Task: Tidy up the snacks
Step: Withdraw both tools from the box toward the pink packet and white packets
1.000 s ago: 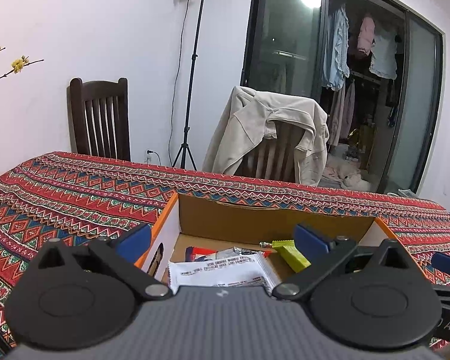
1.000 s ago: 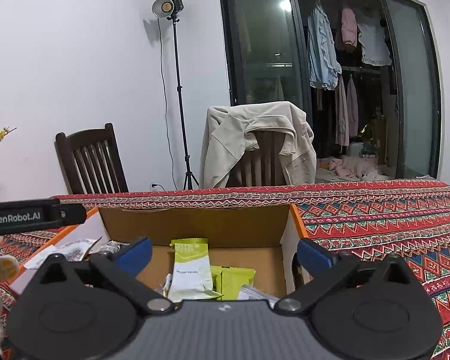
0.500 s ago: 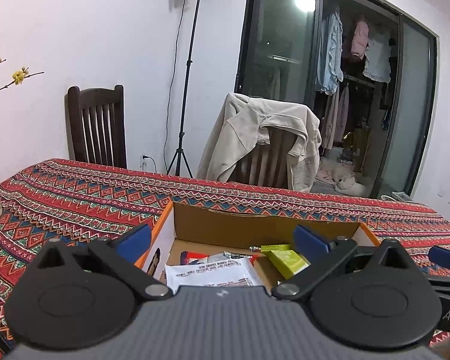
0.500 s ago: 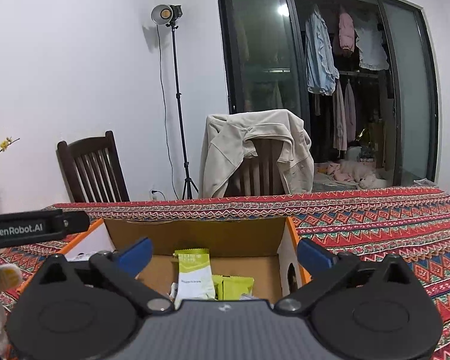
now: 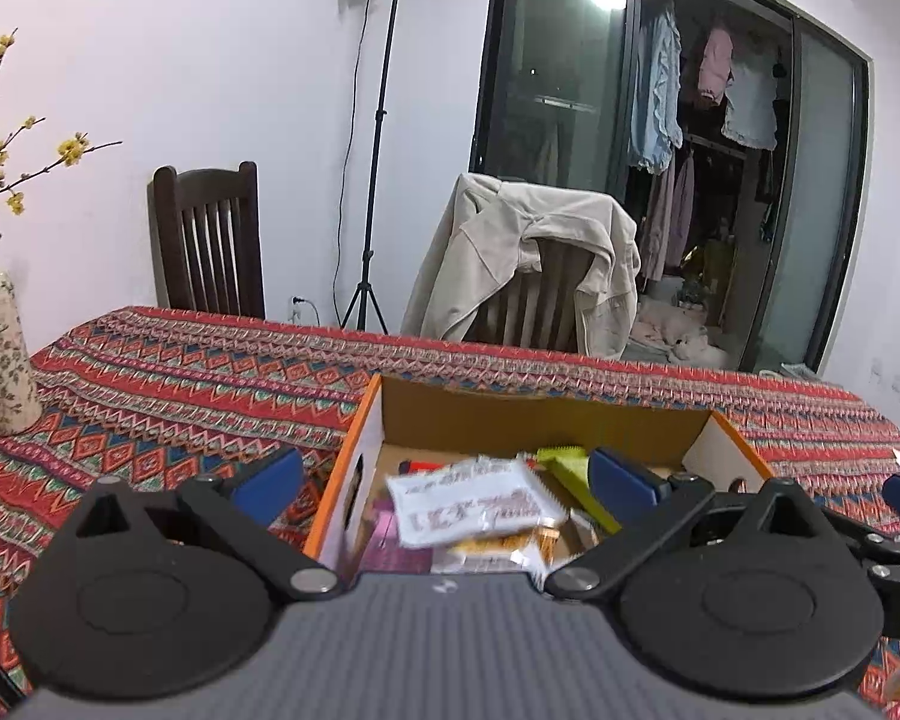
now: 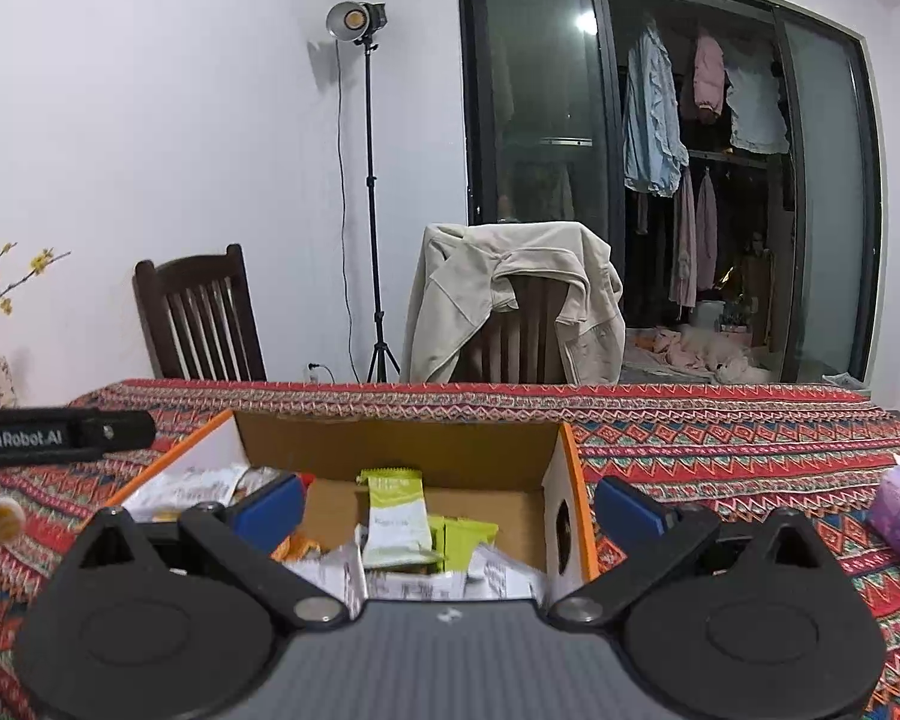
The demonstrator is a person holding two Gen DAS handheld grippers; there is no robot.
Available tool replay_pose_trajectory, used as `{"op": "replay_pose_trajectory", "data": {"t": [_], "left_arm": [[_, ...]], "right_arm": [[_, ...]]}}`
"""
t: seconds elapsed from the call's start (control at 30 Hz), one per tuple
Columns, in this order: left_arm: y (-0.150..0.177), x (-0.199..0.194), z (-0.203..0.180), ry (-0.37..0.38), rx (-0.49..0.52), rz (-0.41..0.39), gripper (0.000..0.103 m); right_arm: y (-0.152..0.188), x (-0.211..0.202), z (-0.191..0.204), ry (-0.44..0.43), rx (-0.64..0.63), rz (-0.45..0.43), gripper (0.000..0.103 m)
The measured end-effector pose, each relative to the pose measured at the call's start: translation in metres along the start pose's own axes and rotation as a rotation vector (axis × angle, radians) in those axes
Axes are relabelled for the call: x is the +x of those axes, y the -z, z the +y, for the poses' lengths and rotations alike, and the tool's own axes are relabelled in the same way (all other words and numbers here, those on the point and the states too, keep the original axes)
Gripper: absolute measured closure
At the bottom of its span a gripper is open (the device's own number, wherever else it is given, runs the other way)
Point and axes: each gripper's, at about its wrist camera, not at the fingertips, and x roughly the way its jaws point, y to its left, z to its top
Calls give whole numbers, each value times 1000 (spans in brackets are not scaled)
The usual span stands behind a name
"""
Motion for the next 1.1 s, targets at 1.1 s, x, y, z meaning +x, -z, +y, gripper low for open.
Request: {"op": "replay_pose_trajectory", "data": {"t": [1.1], "left_arm": [[89, -19, 28, 50, 5, 98, 0]], "right_arm": [[94, -13, -11, -5, 49, 150, 0]]}}
